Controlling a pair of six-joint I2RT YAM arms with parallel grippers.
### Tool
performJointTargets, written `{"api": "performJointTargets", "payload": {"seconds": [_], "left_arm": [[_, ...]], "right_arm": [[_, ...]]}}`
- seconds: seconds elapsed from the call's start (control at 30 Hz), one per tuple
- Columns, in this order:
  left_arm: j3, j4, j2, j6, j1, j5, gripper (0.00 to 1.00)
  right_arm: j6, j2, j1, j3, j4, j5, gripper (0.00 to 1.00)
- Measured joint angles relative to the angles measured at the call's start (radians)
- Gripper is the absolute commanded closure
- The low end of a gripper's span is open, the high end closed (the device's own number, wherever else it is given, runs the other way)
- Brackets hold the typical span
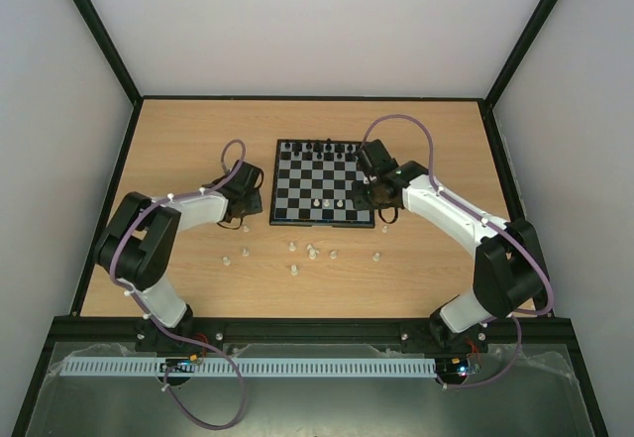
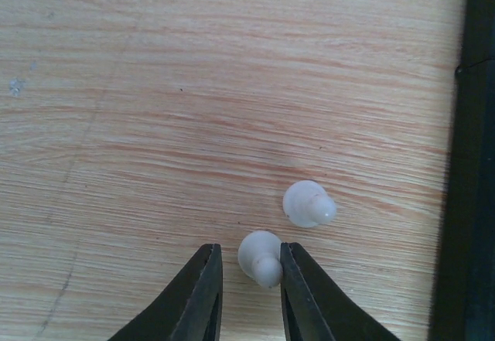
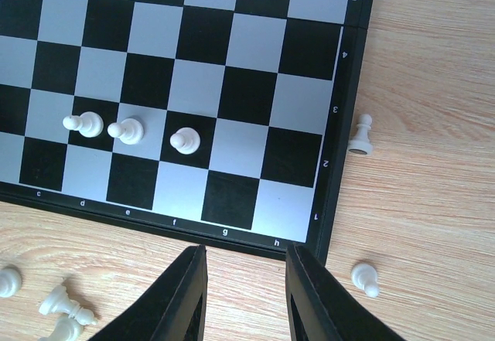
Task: Set up the chess pieces on the board
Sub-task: Pick up the chess piece at the center of the board, then place the chess piece on the chessboard.
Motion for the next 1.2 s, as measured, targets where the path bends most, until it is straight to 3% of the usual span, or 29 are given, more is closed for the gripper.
{"api": "performJointTargets", "payload": {"seconds": [0.2,0.63,0.9,1.2], "left_arm": [[0.011,0.003,0.021,0.003,0.0,0.004,0.91],[0.015,-0.06,-0.058,0.004,-0.021,0.001,0.95],[0.155,-0.17,-0.153,0.007,-0.209,0.021,0.93],[0.287,-0.179,0.025,0.006,-0.335,0.04,0.93]], "right_arm": [[-0.003,0.0,-0.004,0.0,0.0,-0.005,0.71],[-0.003,0.0,-0.008,0.0,0.0,-0.006,0.71],[-0.003,-0.001,-0.016,0.0,0.0,-0.006,0.71],[-0.003,-0.045,-0.047,-0.006,0.001,-0.006,0.71]]}}
